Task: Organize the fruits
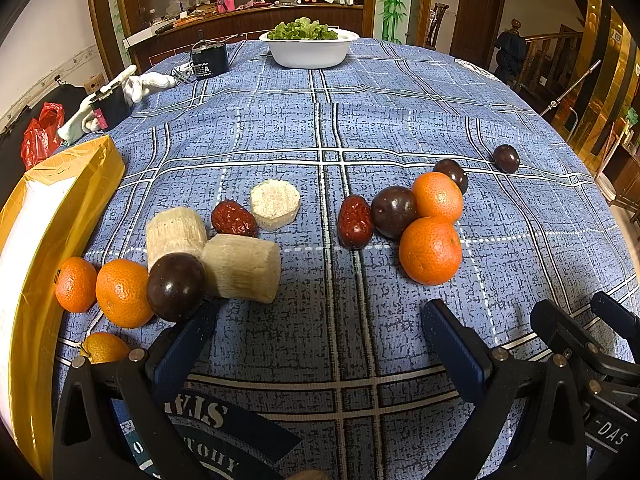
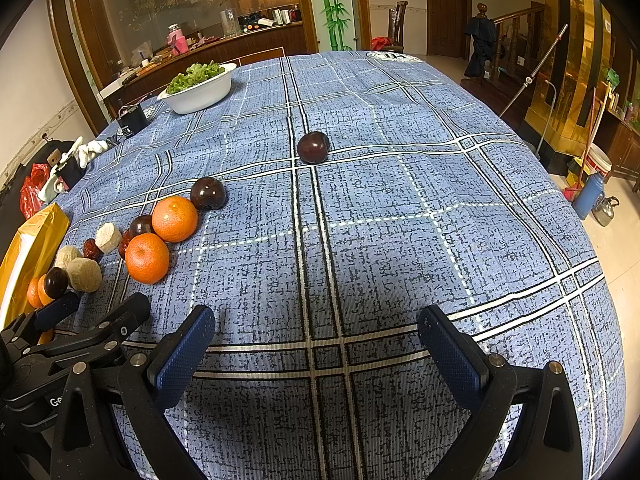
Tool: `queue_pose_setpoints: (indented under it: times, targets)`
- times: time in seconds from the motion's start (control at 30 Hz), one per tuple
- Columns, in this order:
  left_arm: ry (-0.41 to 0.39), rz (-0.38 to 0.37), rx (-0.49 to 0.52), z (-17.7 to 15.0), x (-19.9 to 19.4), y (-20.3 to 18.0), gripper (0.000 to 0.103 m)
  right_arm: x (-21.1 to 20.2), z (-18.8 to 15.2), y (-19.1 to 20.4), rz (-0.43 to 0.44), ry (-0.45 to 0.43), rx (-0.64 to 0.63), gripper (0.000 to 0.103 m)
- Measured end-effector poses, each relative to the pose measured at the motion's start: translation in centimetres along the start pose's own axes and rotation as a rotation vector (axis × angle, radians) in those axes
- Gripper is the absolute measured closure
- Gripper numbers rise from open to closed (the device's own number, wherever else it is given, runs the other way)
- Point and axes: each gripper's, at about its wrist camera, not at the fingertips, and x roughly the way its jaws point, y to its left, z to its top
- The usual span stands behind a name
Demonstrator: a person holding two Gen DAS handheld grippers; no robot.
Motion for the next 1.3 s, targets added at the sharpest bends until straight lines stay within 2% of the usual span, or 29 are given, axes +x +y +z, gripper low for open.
queue_pose_setpoints:
  times: [0.8,1.1,1.3]
  targets:
    - [0.001,0.0,0.0,0.0,0.0,0.0,0.0,-0.03,0.01,0.0,0.0,0.0,0.0,0.0]
    - [0.065,-0.029,0.044,0.28,0.16,0.27,0.0,-0.08,0.01,-0.08,0.002,0.0,0.0,0.0]
    - [0.029,-0.031,0.031,-0.07,-0.12,0.35,0.001,-0.11,0.0,-0.22,-0.001,0.002,-0.002,0.0]
